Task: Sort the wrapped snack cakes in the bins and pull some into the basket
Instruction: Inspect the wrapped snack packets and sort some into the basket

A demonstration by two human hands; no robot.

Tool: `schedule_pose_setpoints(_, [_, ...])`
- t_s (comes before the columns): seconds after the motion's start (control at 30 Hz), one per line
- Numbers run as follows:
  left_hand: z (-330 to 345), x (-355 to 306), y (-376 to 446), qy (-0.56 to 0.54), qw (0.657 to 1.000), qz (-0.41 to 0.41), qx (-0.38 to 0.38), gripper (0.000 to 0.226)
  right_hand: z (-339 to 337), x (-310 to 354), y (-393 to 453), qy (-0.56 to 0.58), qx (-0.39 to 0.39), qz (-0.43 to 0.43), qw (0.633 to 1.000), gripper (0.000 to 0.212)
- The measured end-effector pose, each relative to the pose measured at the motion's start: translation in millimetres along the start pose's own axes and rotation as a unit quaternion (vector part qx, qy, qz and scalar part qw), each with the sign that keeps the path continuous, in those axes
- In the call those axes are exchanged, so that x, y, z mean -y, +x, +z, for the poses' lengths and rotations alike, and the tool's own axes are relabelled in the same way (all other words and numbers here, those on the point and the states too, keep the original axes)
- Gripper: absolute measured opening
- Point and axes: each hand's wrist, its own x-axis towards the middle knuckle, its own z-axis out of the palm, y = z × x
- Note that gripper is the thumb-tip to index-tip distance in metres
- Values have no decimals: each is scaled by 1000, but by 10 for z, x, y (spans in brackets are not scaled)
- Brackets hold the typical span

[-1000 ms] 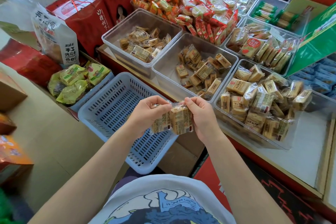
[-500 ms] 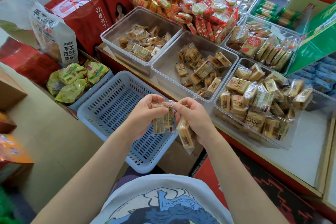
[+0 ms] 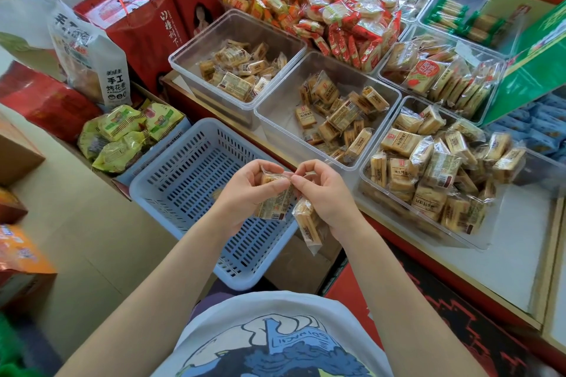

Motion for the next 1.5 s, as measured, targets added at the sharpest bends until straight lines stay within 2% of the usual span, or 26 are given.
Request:
schedule_pose_setpoints(0.17, [-5,22,6,-2,1000,-10,0,23,21,-37,16,-21,-40,-17,999,6])
schedule_pose_setpoints(0.33, [-25,31,34,-23,999,-11,-48,13,9,-11,0,-32,-63,-37,997,7])
schedule_pose_setpoints(0.53, [-1,54,9,-62,995,-21,-80,16,-15,24,-22,6,-81,-13,997,1])
schedule_pose_setpoints(0.63, [21,31,-5,-97,993,-31,-68,19,-45,59,-24,31,-69,-4,997,11])
schedule_pose_setpoints(0.73, [28,-10,-4,-103,992,-31,-67,23,-47,79,-21,7,-55,-1,998,19])
schedule_pose_setpoints(0.8, [17,-39,-13,-78,996,-20,-42,24,-40,79,-20,1,-67,-12,998,24])
schedule_pose_setpoints(0.87, [-13,-81,-23,-25,999,-12,21,25,-43,78,-26,2,-77,-19,997,23])
schedule_pose_setpoints(0.93, [-43,-127,-32,37,997,-17,66,37,-52,79,-37,5,-78,-8,997,20])
schedule_pose_setpoints(1.03, [-66,-169,-21,95,995,-5,33,37,-33,72,-48,32,-83,9,996,15])
schedule_pose_setpoints(1.1, [-59,-171,-13,66,997,-13,-37,40,-14,71,-46,54,-107,22,993,12])
schedule_pose_setpoints(1.17, [-81,-145,13,-16,994,-22,-109,49,-7,67,-39,62,-130,34,989,9])
schedule_pose_setpoints(1.23, [-121,-127,34,-70,988,-11,-135,55,8,62,-35,58,-131,38,989,10])
schedule_pose_setpoints(1.3, [-134,-144,28,-100,989,-4,-113,52,41,61,-31,47,-101,39,993,12])
schedule_pose_setpoints(1.4, [-98,-154,-1,-178,983,-11,-37,41,107,98,-46,49,-45,38,997,17])
schedule_pose_setpoints(1.5, [-73,-110,-8,-215,976,-30,-9,48,128,104,-40,75,-62,11,995,22])
